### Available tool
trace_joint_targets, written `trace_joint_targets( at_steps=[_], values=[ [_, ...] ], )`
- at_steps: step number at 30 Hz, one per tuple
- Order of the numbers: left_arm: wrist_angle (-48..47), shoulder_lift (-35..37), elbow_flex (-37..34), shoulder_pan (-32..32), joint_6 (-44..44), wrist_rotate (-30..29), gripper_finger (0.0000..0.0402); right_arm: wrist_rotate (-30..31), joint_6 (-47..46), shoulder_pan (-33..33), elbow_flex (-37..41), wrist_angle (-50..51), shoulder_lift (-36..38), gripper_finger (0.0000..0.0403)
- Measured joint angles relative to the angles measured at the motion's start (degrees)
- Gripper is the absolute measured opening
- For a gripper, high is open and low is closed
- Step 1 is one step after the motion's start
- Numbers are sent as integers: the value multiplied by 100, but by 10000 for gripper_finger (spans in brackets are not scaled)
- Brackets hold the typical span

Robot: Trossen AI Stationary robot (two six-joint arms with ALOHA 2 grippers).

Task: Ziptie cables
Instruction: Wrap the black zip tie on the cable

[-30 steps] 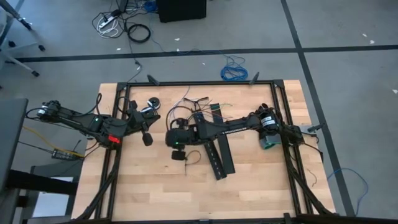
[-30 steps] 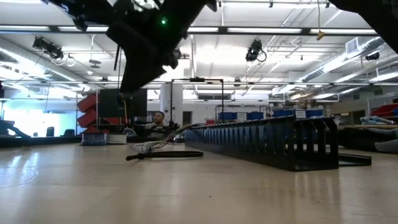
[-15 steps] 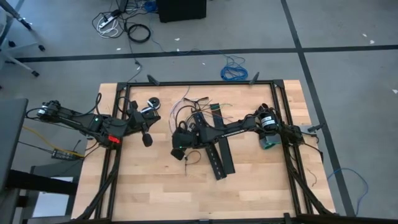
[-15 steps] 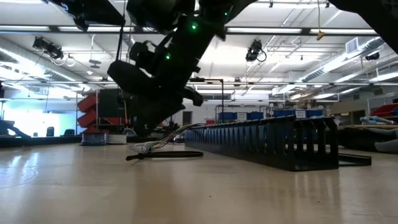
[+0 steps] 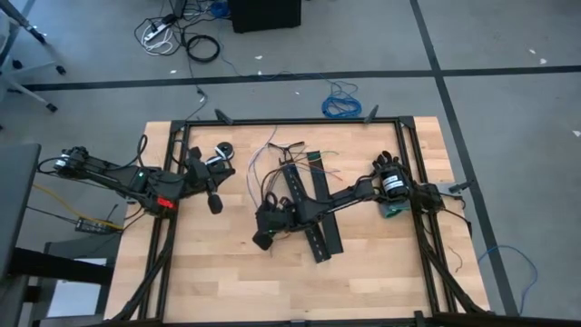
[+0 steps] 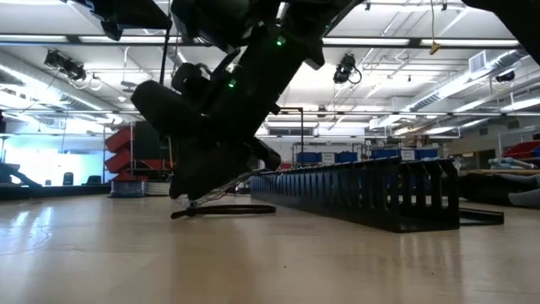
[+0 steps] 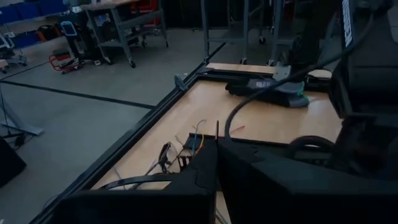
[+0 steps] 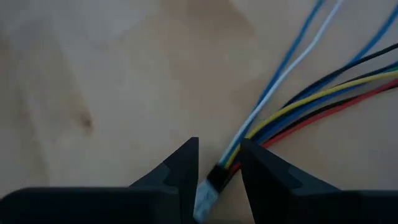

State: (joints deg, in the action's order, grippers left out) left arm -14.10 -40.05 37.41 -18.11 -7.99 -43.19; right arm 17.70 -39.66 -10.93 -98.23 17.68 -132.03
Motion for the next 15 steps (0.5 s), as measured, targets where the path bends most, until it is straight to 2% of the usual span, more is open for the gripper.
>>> trace_joint_targets(
  at_steps=[9,15],
  values=[
    [105,-2,0,0,0,45,0,167,-274,-150,391,-59,32,113],
    [99,-2,0,0,1,45,0,474,-380,-172,439,482,42,112]
  ],
)
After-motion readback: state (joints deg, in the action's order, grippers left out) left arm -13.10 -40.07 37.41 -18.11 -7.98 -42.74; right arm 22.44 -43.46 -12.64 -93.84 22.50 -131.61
